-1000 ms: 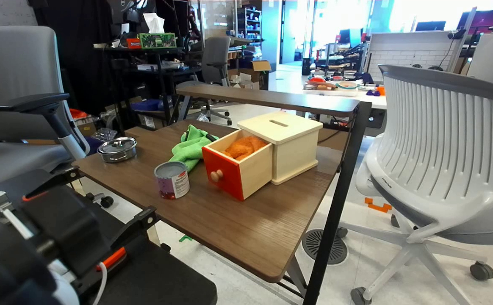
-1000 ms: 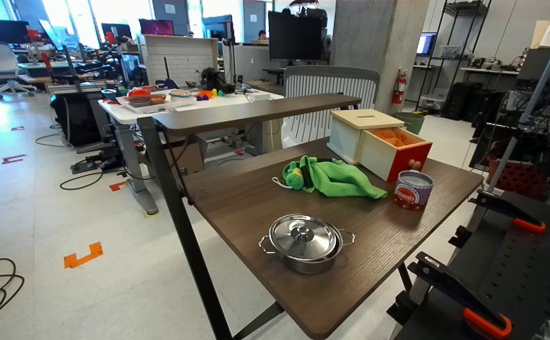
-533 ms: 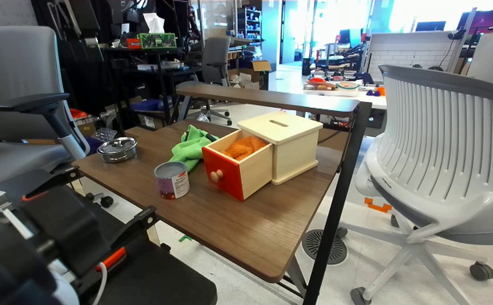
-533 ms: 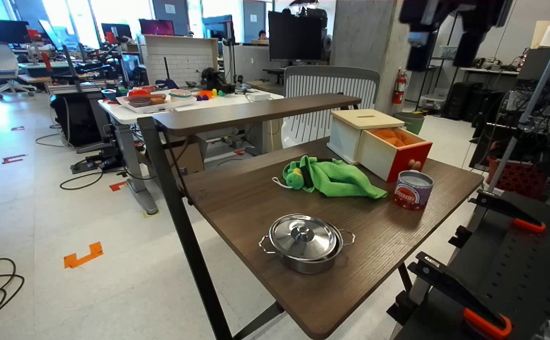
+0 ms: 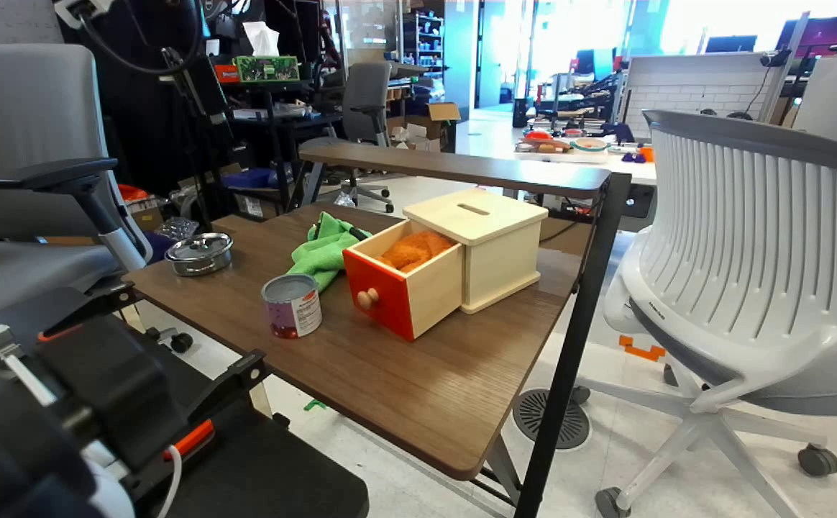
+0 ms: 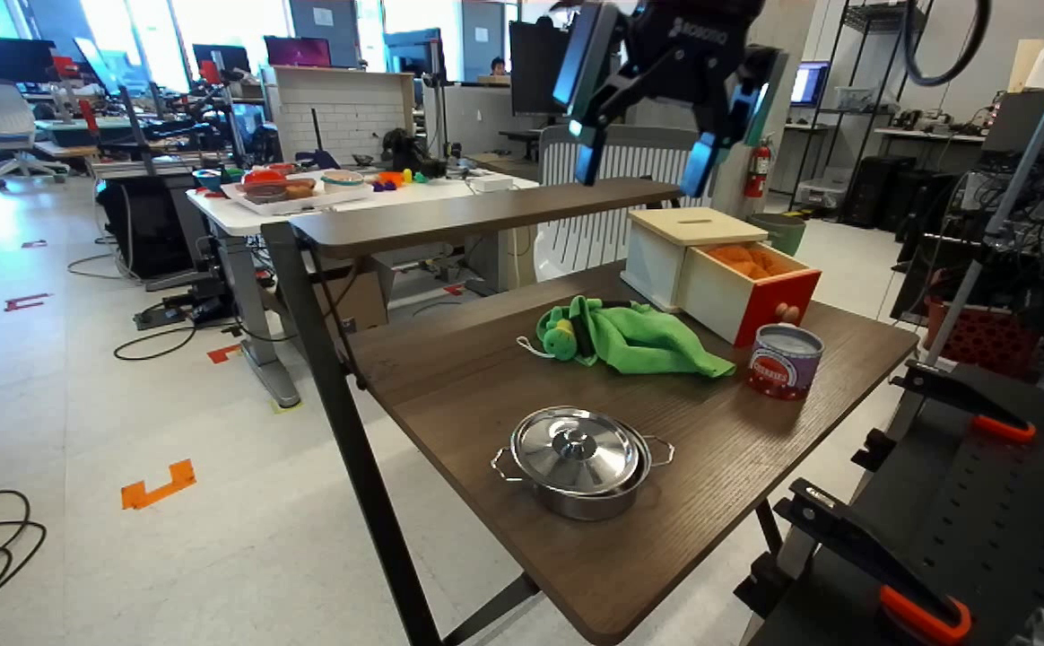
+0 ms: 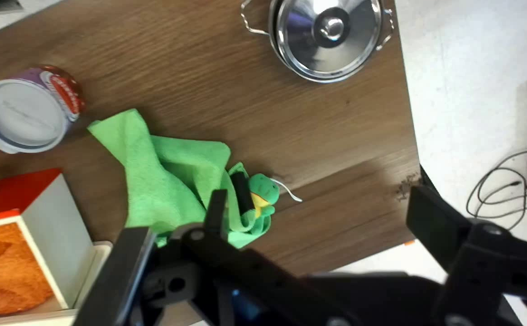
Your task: Pick up the yellow and green plush toy and put it inside the open red drawer
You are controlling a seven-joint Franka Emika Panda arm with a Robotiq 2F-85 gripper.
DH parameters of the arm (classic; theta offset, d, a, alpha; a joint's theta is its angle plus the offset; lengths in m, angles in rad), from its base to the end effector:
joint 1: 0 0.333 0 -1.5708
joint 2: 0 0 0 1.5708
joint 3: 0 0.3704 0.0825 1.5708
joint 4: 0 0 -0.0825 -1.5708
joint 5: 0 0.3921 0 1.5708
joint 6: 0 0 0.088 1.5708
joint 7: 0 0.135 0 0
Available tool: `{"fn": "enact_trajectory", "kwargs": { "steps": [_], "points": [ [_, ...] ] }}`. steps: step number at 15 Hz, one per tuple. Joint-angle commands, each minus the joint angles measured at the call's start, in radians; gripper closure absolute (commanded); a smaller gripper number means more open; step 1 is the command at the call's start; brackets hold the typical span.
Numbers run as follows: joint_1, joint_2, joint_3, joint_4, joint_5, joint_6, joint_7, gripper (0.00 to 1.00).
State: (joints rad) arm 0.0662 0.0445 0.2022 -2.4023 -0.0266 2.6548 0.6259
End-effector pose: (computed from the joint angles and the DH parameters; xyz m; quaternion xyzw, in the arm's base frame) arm 0.5083 0.1401 0.3375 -0.9805 0.1665 -0.0953 0.0424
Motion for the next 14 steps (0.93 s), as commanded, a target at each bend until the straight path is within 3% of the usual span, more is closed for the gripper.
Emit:
{"fn": "enact_trajectory", "kwargs": {
  "steps": [1, 5, 9, 14],
  "points": [
    [0.052, 0.163, -0.04, 0.117, 0.013, 0.123, 0.092, 0.0],
    [0.126, 0.299, -0.108, 0.209, 0.019, 0.23, 0.173, 0.0],
    [0.181, 0.387, -0.165, 0.269, 0.039, 0.256, 0.21, 0.0],
    [0.183, 0.48, -0.179, 0.342, 0.108, 0.237, 0.212, 0.0]
  ]
}}
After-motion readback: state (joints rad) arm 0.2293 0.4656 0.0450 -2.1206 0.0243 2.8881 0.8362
